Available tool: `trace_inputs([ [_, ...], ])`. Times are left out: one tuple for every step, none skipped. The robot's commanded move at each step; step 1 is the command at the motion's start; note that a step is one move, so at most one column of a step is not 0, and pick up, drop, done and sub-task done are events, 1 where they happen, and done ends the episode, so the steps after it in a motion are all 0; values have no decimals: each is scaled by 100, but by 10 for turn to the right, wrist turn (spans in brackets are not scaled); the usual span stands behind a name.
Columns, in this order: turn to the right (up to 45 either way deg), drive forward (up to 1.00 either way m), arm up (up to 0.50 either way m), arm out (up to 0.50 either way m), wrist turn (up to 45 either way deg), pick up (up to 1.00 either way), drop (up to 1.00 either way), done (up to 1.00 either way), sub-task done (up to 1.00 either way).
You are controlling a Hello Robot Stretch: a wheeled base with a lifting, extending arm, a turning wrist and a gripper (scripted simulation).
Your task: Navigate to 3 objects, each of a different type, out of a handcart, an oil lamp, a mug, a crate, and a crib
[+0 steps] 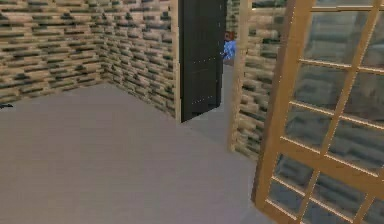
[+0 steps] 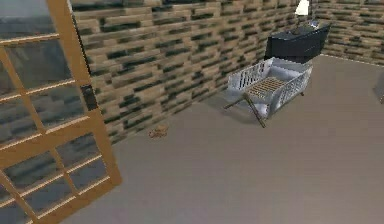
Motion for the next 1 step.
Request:
trace_inputs([
  [-270, 0, 0, 0, 0, 0, 0, 0, 0],
])
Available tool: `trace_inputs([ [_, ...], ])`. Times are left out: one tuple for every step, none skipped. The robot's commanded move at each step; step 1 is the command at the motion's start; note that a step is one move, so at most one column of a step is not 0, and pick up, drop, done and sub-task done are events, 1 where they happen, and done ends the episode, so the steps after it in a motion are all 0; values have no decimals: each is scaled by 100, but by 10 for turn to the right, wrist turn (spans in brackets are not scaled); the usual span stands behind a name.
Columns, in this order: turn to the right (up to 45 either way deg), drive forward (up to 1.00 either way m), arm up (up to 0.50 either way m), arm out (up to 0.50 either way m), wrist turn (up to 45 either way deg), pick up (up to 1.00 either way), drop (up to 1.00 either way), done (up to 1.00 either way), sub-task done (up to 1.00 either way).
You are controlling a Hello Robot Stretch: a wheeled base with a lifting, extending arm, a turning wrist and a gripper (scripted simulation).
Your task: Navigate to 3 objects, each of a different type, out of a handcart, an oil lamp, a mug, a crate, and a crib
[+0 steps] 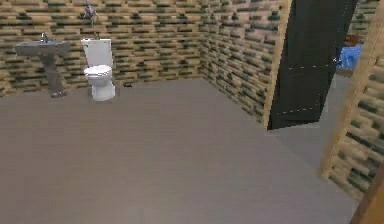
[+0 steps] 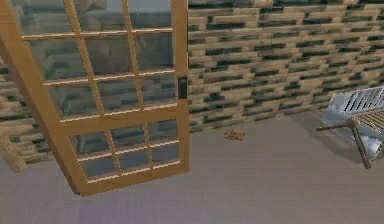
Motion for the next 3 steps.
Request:
trace_inputs([
  [0, 75, 0, 0, 0, 0, 0, 0, 0],
  [-450, 0, 0, 0, 0, 0, 0, 0, 0],
  [-120, 0, 0, 0, 0, 0, 0, 0, 0],
])
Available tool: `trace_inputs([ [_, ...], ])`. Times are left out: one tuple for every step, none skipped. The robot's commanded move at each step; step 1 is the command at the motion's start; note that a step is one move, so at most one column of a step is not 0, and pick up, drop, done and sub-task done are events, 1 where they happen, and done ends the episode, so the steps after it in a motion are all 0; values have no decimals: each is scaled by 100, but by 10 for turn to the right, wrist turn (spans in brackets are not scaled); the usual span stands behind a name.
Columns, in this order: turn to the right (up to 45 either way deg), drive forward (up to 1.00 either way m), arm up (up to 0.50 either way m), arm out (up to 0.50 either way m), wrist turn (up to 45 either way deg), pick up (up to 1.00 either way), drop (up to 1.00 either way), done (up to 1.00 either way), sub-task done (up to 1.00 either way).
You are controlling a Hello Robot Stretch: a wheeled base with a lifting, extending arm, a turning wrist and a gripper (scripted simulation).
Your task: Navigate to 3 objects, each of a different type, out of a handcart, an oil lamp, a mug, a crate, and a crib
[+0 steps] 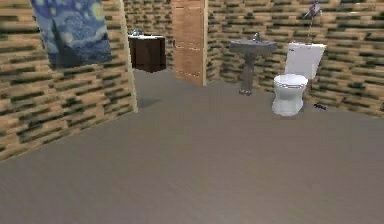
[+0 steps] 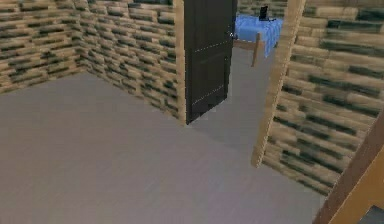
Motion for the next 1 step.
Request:
trace_inputs([
  [0, 100, 0, 0, 0, 0, 0, 0, 0],
])
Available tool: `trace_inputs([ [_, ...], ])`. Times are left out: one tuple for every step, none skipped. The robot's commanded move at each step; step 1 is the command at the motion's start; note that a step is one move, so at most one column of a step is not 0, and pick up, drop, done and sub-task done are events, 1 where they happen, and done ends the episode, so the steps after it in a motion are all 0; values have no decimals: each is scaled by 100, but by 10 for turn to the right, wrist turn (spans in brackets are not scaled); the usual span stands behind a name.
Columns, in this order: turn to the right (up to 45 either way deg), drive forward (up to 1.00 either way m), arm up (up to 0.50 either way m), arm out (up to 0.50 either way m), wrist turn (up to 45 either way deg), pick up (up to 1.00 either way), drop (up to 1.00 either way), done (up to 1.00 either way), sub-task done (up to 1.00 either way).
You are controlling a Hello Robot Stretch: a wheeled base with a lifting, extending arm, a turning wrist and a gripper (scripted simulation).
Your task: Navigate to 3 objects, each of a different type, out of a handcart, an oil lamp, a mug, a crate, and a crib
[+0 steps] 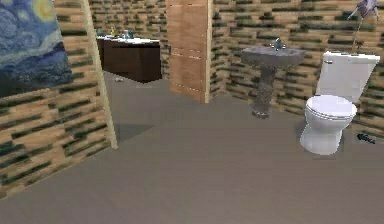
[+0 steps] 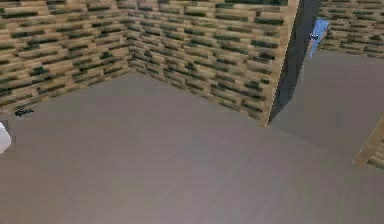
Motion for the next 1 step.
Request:
trace_inputs([
  [0, 100, 0, 0, 0, 0, 0, 0, 0],
])
